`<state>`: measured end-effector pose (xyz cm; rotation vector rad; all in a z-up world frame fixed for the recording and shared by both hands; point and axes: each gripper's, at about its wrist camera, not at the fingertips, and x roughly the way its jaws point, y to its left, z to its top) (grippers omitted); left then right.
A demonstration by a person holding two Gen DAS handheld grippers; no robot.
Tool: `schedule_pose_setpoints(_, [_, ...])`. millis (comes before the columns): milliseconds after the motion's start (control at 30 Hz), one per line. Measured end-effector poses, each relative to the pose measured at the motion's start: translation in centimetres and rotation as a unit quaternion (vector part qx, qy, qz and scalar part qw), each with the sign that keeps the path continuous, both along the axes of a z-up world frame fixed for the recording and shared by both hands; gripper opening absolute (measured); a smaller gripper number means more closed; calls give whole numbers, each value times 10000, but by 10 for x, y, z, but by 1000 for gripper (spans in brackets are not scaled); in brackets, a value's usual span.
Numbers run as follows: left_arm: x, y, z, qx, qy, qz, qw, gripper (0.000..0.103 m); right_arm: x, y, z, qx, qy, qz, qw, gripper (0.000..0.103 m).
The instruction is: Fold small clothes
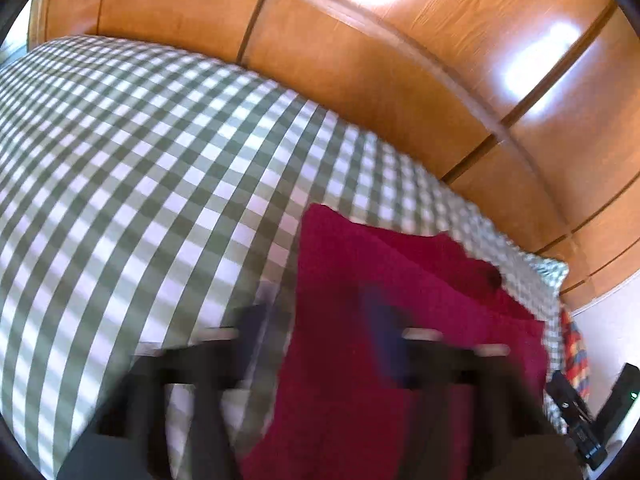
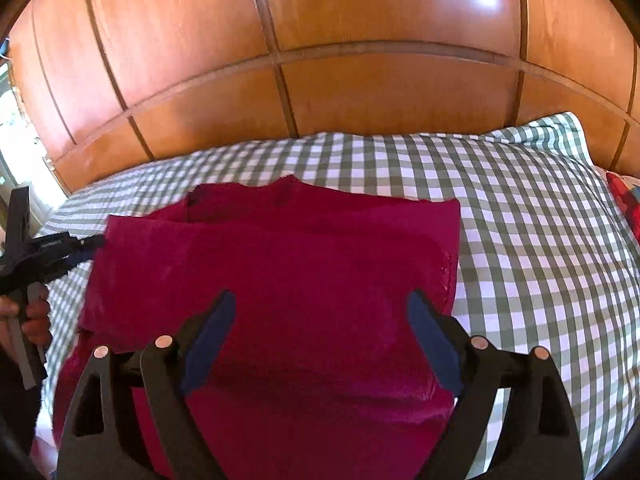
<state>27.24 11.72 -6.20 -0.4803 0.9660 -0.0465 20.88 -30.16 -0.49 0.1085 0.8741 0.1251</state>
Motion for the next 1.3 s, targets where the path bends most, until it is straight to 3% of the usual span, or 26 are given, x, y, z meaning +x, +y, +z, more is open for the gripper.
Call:
schedule_pose_setpoints(67, [1, -3, -3, 594, -75, 267, 9979, 0, 7, 1, -12, -104, 63, -59, 9999, 87])
schedule_pose_setpoints(167, [2, -7, -21, 1420, 217, 582, 9879, 0, 19, 0, -39, -244, 263, -183, 9992, 88])
schedule_pose_setpoints(200, [3, -8, -30, 1530, 360, 597, 9858, 0, 19, 3, -51, -339, 278, -198, 9988, 90])
schedule_pose_setpoints(267, [-3, -8, -33, 1627, 290, 614, 9843, 0, 12, 14, -58, -768, -16, -170, 9969, 91])
schedule_pose_setpoints(333, [-12, -5, -20, 1582, 208, 803, 9839, 0, 12, 15, -57, -834, -15, -196, 9963, 91])
schedule_pose_setpoints(400, [-27, -2, 3, 1382, -246, 919, 9858, 0, 11, 11, -58, -723, -42, -196, 9972, 91])
schedule_pose_setpoints(467, [-36, -12, 18, 1201, -503, 584, 9898, 0, 10, 11, -58, -719, -49, -194, 9972, 91])
schedule_pose_setpoints(600, [-49, -63, 31, 1599, -998, -210, 9819, 2, 8, 11, -57, -678, -77, -187, 9975, 92])
schedule_pose_setpoints(633, [-46, -74, 26, 1750, -973, -386, 9790, 2, 8, 11, -57, -658, -81, -183, 9976, 92])
schedule_pose_setpoints(733, [-35, -93, -20, 2023, -381, -681, 9762, 2, 9, 11, -58, -581, -108, -160, 9981, 94])
schedule_pose_setpoints(767, [-37, -94, -28, 2082, -502, -671, 9745, 2, 10, 11, -58, -552, -106, -162, 9983, 94])
schedule_pose_setpoints(867, [-38, -101, -27, 2241, -513, -611, 9713, 2, 12, 10, -59, -515, -109, -158, 9985, 96])
schedule_pose_setpoints(1300, [-36, -94, -30, 2159, -604, -577, 9728, 2, 14, 9, -60, -423, -101, -116, 9990, 99])
